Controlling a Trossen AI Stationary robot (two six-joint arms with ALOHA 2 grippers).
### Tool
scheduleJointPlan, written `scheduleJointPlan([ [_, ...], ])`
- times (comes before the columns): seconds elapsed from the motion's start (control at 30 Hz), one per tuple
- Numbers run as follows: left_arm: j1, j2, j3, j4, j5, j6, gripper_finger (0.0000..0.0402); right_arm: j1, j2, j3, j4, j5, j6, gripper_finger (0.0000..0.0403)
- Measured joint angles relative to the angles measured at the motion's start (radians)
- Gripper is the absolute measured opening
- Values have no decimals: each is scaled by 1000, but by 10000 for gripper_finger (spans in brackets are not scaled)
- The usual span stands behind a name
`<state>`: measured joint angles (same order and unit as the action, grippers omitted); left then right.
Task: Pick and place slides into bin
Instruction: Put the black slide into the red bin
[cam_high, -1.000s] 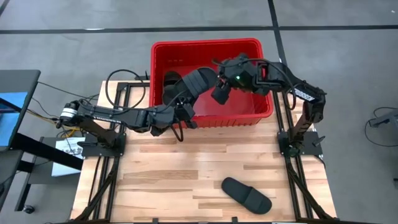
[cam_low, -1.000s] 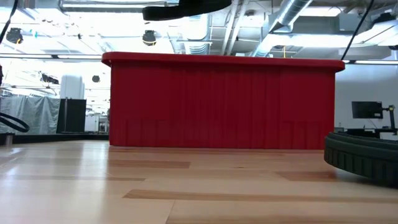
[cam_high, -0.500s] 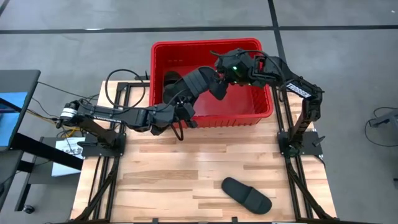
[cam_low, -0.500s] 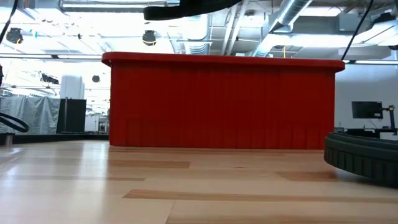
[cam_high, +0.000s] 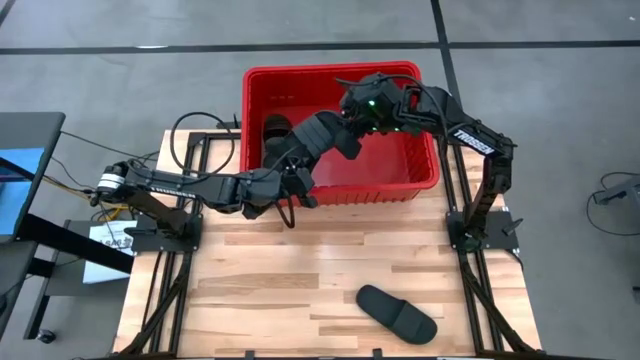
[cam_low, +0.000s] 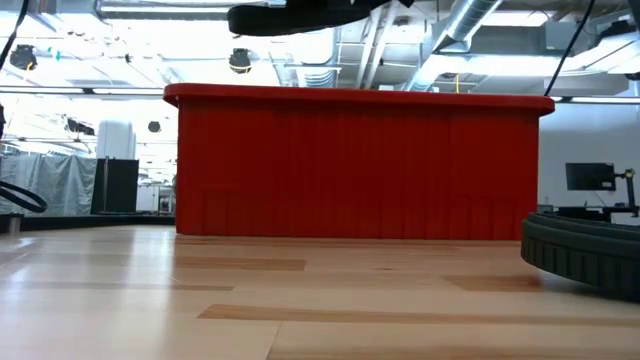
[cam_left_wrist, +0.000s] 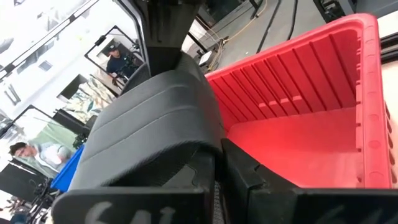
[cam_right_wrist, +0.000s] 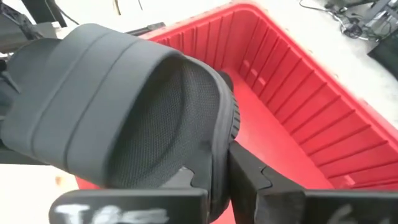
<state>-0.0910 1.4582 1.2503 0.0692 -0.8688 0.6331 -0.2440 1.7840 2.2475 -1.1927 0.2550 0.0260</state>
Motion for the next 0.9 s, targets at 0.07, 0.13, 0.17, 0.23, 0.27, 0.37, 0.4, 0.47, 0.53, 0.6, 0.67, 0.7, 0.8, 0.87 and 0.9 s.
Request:
scheduleJointPlan([
  [0.07, 0, 0, 0, 0, 0, 0, 0, 0, 1, 0, -1, 0, -4, 15],
  [0.13, 0, 0, 0, 0, 0, 0, 1, 6, 1, 0, -2, 7, -4, 15],
  [0.17, 0, 0, 0, 0, 0, 0, 4, 7, 1, 0, -2, 11, -6, 15],
  [0.23, 0, 0, 0, 1, 5, -5, 12, 8, 1, 0, -6, 11, -6, 15],
  [0.27, -1, 0, 0, 10, 15, -15, 16, 7, 1, -1, -8, 11, -7, 15],
  [0.37, -9, 0, 0, 63, 17, -56, 31, 7, 1, -1, -10, 10, -9, 15],
  [0.4, -12, 0, 0, 84, 9, -65, 36, 8, 2, -1, -10, 7, -9, 15],
  [0.47, -15, -1, 0, 106, -11, -59, 48, 8, 2, -1, -9, 7, -9, 15],
  [0.53, -16, -1, 1, 108, -33, -41, 62, 8, 2, -1, -8, 7, -9, 14],
  [0.6, -18, -1, 16, 81, -49, -38, 78, 8, 2, -1, -11, 7, -14, 10],
  [0.67, -21, -1, 37, 38, -55, -53, 96, 8, 2, -2, -12, 4, -22, 10],
  [0.7, -22, -1, 46, 15, -55, -65, 106, 8, 2, -2, -13, 4, -24, 10],
  [0.8, -21, -1, 58, -31, -59, -53, 131, 8, 2, -2, -17, 9, -34, 10],
  [0.87, -23, -1, 64, -52, -65, -11, 141, 6, 2, -2, -25, 19, -39, 10],
  [0.9, -28, -1, 66, -58, -82, 11, 145, 2, 2, -2, -30, 26, -48, 10],
])
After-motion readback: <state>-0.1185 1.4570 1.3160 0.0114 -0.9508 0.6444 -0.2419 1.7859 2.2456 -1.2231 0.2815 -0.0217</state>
